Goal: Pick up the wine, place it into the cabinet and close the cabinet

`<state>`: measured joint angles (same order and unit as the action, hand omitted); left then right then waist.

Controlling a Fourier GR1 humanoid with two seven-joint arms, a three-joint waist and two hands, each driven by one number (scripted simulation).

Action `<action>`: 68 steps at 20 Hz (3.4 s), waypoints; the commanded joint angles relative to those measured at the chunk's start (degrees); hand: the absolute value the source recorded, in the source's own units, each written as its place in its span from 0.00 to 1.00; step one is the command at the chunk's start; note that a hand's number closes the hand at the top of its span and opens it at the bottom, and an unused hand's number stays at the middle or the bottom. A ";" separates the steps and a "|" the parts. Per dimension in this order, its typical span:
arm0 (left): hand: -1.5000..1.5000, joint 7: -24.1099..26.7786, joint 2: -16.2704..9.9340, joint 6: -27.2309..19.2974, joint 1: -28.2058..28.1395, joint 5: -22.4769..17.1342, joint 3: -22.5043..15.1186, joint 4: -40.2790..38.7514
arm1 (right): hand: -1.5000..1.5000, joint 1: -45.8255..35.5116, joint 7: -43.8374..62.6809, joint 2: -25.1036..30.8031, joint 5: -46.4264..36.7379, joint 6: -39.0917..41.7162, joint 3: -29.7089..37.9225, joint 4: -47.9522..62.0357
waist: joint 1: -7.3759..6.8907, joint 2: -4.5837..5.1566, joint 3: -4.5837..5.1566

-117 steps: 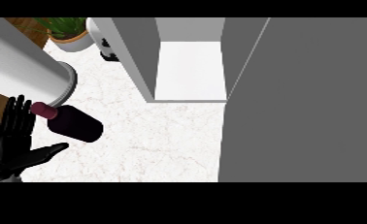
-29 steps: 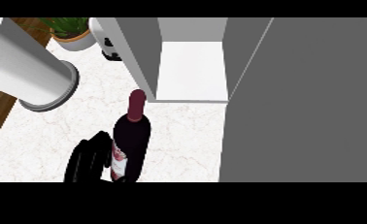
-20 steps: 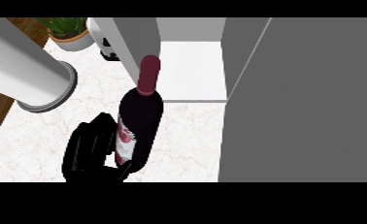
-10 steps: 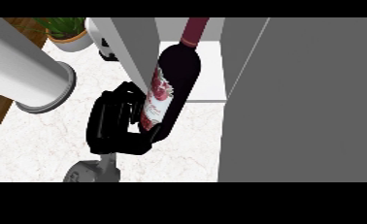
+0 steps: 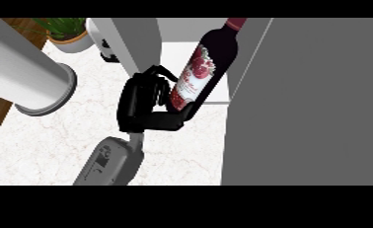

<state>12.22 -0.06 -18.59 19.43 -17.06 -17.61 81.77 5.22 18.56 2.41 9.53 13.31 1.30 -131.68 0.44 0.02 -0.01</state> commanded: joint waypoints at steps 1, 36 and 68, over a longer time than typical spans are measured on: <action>1.00 4.31 0.05 -2.98 5.24 -1.36 -2.38 -10.00 | 0.00 3.80 -3.50 -1.90 -3.25 1.08 -3.60 -0.12 | 0.31 0.06 0.02; 1.00 27.11 0.06 7.71 19.81 -25.60 -2.11 -51.56 | 0.00 -0.68 2.27 0.69 2.90 0.21 2.31 -1.69 | 0.36 0.14 0.04; 1.00 26.64 0.06 4.94 35.62 -40.53 -7.23 -67.27 | 0.00 -1.05 -2.61 -0.33 0.00 2.69 -0.87 4.27 | 2.42 0.72 0.07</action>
<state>38.89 0.00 -12.41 54.67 -57.17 -24.46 14.02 4.55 15.49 2.49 11.12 16.39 1.89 -127.89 3.00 0.80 0.05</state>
